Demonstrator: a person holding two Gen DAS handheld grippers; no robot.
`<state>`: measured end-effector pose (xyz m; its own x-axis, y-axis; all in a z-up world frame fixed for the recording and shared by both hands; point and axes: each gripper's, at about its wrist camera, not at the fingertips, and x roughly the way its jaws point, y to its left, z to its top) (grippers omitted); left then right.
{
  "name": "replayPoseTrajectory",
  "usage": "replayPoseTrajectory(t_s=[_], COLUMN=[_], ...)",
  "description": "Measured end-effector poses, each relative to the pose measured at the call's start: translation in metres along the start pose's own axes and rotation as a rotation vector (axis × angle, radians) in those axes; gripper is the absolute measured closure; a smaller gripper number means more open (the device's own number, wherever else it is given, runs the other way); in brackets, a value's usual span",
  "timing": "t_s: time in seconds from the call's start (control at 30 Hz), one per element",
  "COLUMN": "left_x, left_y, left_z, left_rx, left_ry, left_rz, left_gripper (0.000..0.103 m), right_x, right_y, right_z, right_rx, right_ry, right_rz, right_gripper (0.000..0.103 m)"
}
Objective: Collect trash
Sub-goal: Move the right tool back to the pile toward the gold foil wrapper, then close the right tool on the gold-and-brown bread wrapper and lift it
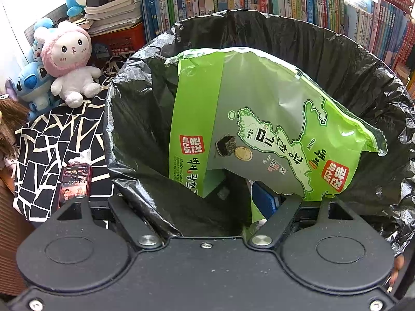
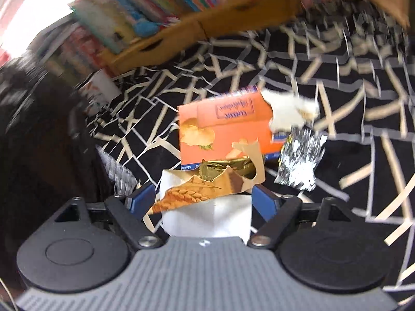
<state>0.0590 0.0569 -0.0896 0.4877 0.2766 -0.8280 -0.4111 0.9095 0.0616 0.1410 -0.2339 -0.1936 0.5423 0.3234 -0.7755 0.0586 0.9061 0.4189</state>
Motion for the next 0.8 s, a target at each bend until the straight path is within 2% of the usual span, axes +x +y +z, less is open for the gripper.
replayPoseTrajectory(t_s=[0.13, 0.23, 0.27, 0.43, 0.63, 0.7, 0.8], left_x=[0.0, 0.0, 0.0, 0.0, 0.0, 0.0, 0.0], left_y=[0.0, -0.001, -0.001, 0.001, 0.003, 0.003, 0.003], left_z=[0.0, 0.001, 0.001, 0.001, 0.001, 0.001, 0.001], left_rx=[0.001, -0.001, -0.002, -0.008, -0.009, -0.009, -0.008], left_ry=[0.0, 0.0, -0.001, -0.002, -0.001, -0.002, -0.002], left_rz=[0.002, 0.002, 0.002, -0.003, -0.005, -0.005, -0.005], left_gripper=[0.025, 0.025, 0.025, 0.025, 0.025, 0.025, 0.025], right_x=[0.021, 0.029, 0.031, 0.035, 0.03, 0.026, 0.023], right_y=[-0.017, -0.023, -0.023, -0.024, -0.022, -0.022, -0.025], right_z=[0.01, 0.015, 0.017, 0.022, 0.025, 0.026, 0.027], right_rx=[0.219, 0.309, 0.319, 0.339, 0.327, 0.325, 0.334], right_ry=[0.06, 0.075, 0.08, 0.11, 0.107, 0.1, 0.103], right_rz=[0.009, 0.002, -0.004, -0.021, -0.03, -0.029, -0.032], right_gripper=[0.015, 0.019, 0.022, 0.052, 0.073, 0.078, 0.077])
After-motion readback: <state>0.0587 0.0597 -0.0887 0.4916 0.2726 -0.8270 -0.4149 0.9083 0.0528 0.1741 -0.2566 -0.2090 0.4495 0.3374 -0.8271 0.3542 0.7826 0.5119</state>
